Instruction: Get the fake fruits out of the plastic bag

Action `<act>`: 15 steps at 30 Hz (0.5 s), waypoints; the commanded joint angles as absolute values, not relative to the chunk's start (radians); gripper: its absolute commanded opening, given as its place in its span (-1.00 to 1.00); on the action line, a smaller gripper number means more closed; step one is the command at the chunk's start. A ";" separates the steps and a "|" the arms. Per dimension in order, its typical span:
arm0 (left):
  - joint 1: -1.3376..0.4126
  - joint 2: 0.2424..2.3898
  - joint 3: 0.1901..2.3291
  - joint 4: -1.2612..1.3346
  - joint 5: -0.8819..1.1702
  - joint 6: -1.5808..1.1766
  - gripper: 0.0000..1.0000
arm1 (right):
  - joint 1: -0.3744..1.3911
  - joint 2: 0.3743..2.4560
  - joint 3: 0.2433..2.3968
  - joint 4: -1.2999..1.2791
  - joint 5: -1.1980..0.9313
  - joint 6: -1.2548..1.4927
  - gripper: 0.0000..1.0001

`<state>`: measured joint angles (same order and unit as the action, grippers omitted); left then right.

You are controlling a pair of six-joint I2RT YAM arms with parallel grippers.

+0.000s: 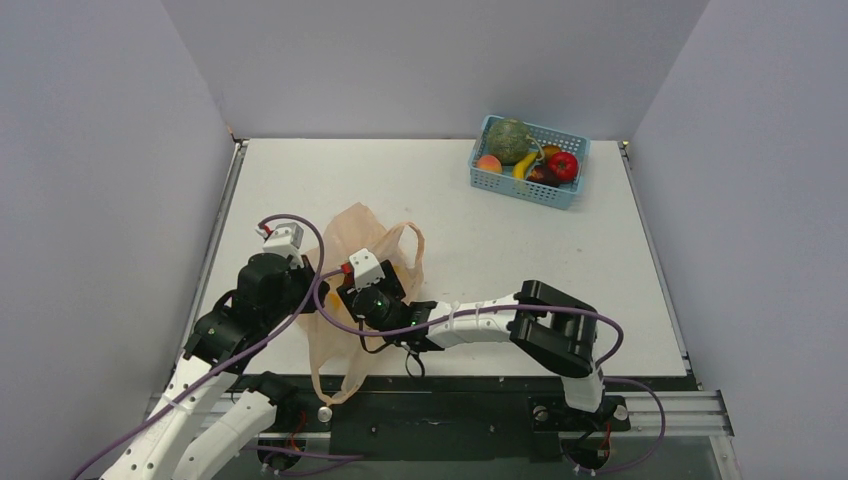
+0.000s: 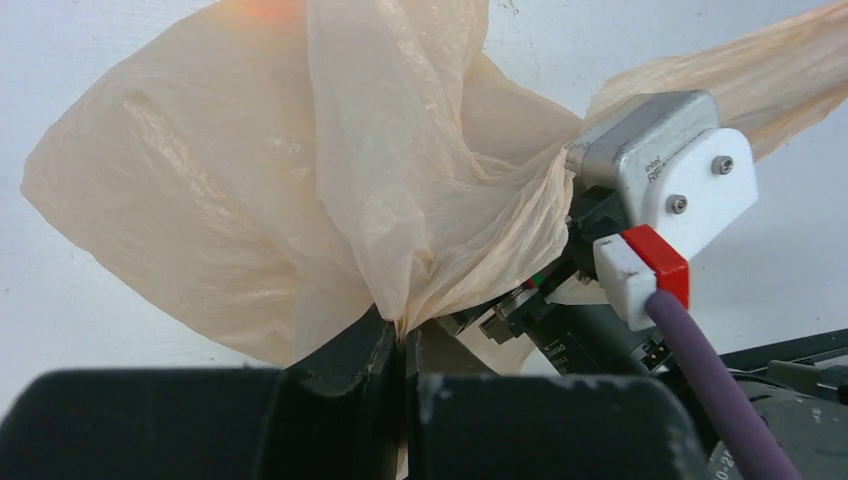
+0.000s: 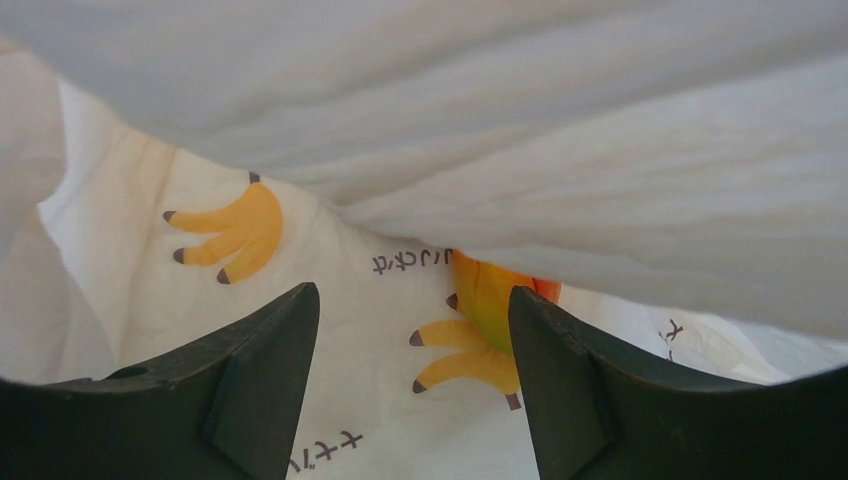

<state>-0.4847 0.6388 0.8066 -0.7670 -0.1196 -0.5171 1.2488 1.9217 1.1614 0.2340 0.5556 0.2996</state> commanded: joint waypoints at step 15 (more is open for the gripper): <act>-0.499 0.647 0.825 -0.739 -0.110 -0.512 -1.00 | 1.189 2.058 1.177 0.334 0.612 0.282 0.35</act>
